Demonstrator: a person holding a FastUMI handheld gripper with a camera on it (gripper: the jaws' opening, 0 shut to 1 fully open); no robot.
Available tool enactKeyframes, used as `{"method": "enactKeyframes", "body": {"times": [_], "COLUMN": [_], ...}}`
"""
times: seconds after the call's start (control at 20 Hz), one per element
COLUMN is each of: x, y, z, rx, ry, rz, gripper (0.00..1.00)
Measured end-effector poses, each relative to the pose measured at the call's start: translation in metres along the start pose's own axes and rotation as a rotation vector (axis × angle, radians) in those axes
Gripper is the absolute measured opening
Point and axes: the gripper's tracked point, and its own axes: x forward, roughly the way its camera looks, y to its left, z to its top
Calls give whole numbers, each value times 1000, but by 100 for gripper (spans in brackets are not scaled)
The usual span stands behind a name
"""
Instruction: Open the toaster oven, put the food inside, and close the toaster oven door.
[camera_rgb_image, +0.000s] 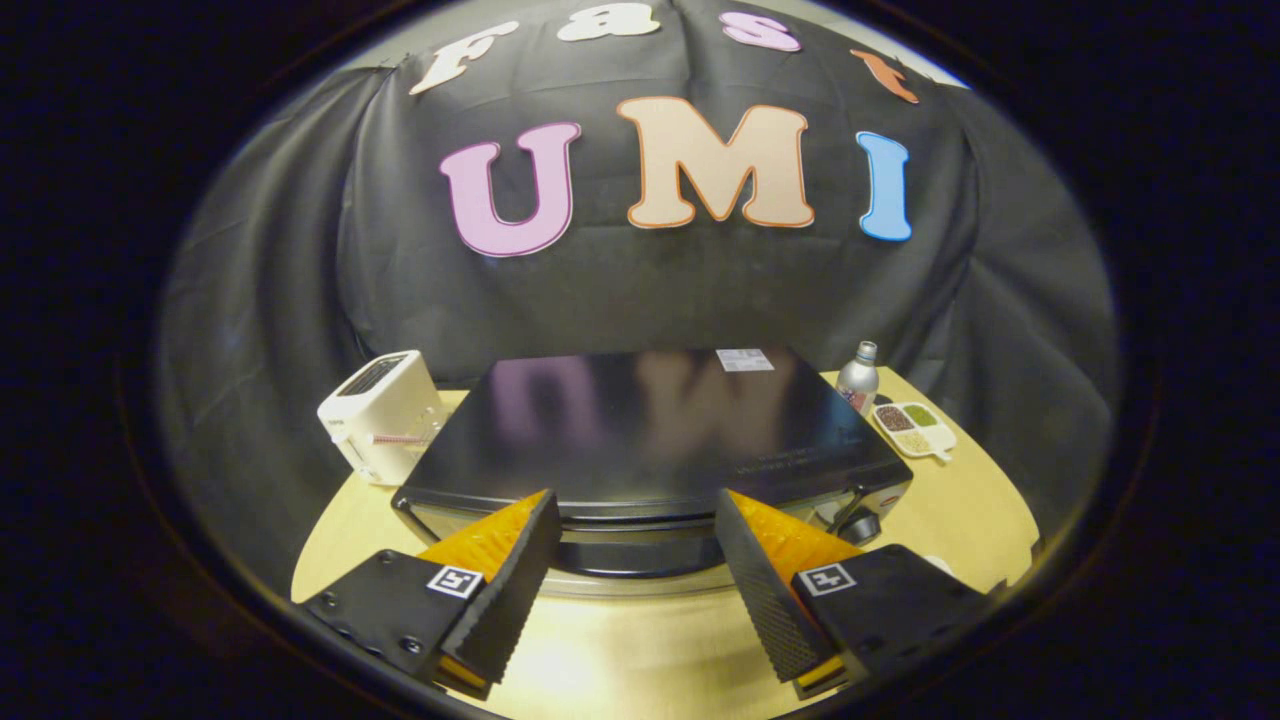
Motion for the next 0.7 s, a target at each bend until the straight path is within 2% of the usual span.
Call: {"method": "enactKeyframes", "body": {"times": [0.4, 0.55, 0.7], "x": [-21, -33, -46], "y": [-3, -4, -6], "z": [-16, -31, -41], "rx": [14, -48, -25], "ry": [46, 62, 91], "rz": [5, 5, -1], "gripper": [98, 98, 98]}}
